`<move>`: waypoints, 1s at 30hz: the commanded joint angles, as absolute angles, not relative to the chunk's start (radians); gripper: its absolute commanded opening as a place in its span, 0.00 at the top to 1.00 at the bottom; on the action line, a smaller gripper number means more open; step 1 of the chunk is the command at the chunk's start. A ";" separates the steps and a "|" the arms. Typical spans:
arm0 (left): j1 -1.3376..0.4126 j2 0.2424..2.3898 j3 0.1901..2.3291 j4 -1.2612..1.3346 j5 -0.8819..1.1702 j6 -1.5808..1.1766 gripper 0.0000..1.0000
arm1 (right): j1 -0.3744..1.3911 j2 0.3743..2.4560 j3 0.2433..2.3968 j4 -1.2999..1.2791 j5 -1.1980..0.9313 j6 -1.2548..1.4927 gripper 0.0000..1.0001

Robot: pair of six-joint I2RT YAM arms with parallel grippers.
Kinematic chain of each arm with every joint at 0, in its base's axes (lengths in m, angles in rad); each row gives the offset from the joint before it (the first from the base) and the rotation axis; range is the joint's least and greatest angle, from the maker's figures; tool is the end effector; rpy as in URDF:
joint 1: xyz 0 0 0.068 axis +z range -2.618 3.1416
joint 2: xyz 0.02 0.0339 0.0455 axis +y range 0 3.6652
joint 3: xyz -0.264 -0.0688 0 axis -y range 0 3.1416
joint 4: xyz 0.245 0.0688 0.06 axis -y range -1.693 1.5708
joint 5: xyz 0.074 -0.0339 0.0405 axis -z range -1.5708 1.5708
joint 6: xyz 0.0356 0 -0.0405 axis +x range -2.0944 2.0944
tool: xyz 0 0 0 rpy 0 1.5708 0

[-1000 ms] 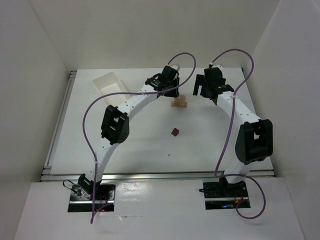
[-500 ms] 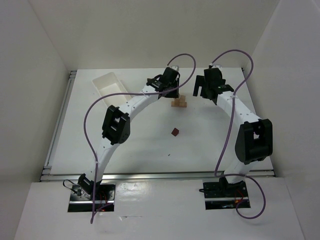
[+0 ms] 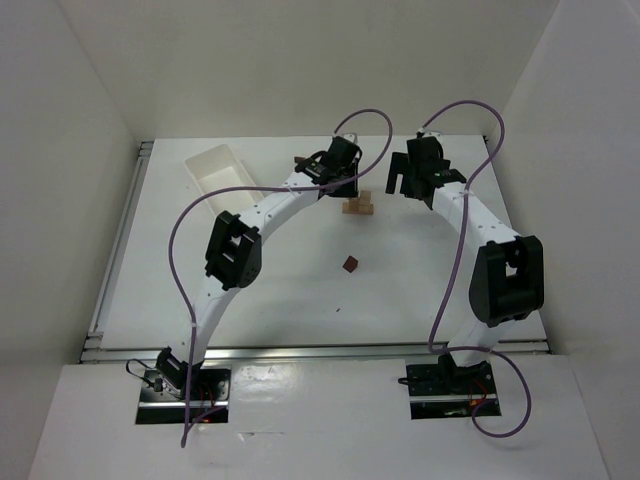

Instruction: Build the wood block tower

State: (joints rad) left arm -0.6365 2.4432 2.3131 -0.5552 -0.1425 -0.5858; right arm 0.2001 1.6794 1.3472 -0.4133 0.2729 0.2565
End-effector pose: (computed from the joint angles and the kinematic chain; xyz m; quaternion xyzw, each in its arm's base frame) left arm 0.4513 -0.3273 0.2418 -0.0076 0.9018 -0.1925 0.3869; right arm 0.3737 0.0660 0.2793 0.0801 0.9056 -0.0315 0.4152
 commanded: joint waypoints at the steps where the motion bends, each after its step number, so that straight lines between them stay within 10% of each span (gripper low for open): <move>1: -0.640 2.459 2.341 -0.549 -0.156 -0.612 0.95 | 0.193 1.678 1.367 -0.420 0.290 0.264 0.00; 30: -0.649 2.477 2.341 -0.520 -0.138 -0.601 0.90 | 0.193 1.687 1.367 -0.420 0.290 0.264 0.00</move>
